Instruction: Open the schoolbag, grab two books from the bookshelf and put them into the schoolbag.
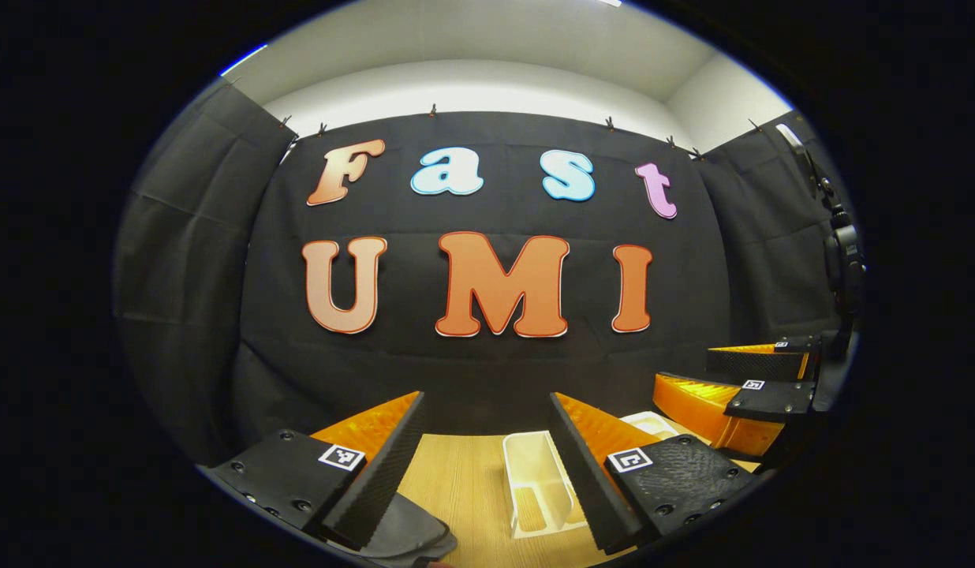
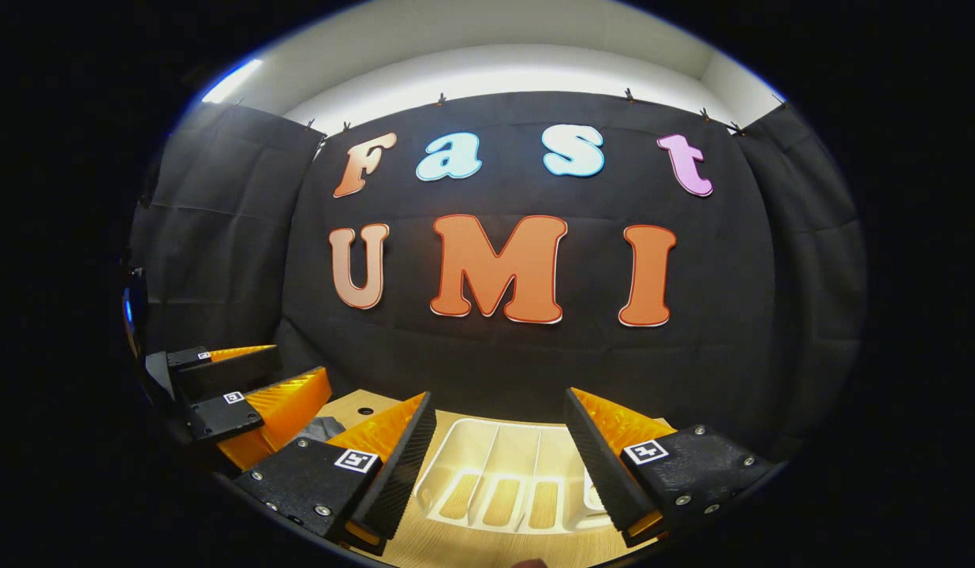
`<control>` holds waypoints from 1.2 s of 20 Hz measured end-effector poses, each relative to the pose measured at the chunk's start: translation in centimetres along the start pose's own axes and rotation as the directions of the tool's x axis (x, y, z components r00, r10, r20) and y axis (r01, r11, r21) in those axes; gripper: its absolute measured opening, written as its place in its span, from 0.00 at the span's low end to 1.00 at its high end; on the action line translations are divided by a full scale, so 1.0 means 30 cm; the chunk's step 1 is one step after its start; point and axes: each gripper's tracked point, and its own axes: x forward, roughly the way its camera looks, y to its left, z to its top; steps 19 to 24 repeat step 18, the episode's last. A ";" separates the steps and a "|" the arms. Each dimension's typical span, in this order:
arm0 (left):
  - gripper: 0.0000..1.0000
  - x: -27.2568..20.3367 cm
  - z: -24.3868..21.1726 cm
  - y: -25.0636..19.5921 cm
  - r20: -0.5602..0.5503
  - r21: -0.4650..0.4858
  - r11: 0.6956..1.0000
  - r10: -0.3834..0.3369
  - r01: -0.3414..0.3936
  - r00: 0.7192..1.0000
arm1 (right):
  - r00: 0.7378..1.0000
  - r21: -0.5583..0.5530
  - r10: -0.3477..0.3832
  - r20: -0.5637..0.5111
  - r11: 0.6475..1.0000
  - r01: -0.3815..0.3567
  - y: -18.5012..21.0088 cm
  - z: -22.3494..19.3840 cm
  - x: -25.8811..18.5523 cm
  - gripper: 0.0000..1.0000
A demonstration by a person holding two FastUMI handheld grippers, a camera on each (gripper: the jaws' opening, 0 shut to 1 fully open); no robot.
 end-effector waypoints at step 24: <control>0.94 -0.053 -0.020 0.018 -0.020 -0.008 0.999 0.032 -0.032 0.999 | 1.000 0.027 0.018 -0.018 0.999 -0.017 0.016 -0.031 -0.047 0.97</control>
